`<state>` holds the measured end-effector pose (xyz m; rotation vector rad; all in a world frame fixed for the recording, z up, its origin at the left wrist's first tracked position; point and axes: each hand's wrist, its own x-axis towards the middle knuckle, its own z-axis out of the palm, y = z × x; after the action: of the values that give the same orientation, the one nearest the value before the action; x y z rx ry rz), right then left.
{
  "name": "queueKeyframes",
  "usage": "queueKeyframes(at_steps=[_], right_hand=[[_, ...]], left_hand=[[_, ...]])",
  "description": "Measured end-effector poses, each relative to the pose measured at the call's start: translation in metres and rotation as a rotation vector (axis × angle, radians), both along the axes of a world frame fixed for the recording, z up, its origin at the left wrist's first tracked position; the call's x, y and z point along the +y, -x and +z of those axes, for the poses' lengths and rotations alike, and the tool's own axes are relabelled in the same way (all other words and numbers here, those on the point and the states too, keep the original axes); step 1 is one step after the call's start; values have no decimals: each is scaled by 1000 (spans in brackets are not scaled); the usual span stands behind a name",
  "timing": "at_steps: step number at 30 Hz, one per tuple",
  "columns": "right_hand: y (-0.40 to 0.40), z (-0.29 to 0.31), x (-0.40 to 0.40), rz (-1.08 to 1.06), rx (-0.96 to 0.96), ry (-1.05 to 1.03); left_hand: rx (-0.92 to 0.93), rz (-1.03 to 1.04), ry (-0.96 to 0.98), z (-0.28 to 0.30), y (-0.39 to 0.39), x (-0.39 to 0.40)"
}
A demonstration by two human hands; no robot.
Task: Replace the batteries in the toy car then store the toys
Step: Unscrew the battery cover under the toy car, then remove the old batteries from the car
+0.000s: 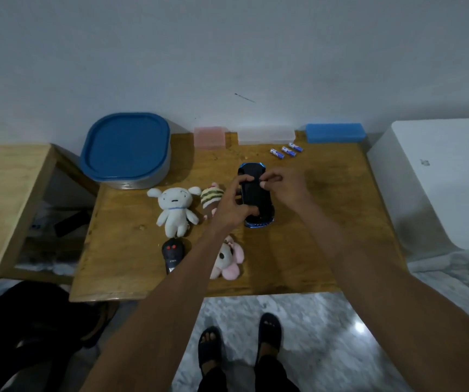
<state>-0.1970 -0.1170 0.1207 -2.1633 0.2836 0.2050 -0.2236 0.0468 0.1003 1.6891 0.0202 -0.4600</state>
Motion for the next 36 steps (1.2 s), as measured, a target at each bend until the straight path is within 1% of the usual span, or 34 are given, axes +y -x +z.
queueKeyframes(at_steps=[4,8,12,15,18,22,28,34,36], right_hand=[[0,0,5,-9,12,-41],[0,6,-2,-57,64,-165],[5,13,-22,-214,51,-298],[11,6,-42,-367,46,-334],[20,-6,-61,-440,69,-351],[34,-30,-73,-446,118,-305],[49,-69,-75,-365,182,-62],[61,-76,-75,-310,227,189],[61,-74,-73,-341,202,192]], left_hand=[[-2,-17,18,-4,0,5],[30,-14,21,-6,-4,4],[40,-32,35,-4,-10,-3],[26,-38,44,0,-14,-10],[9,-46,30,-4,-17,-18],[-6,-57,6,-11,-17,-26],[-1,-83,-22,-19,-15,-35],[10,-80,-18,-23,-14,-43],[-2,-79,-17,-24,-14,-44]])
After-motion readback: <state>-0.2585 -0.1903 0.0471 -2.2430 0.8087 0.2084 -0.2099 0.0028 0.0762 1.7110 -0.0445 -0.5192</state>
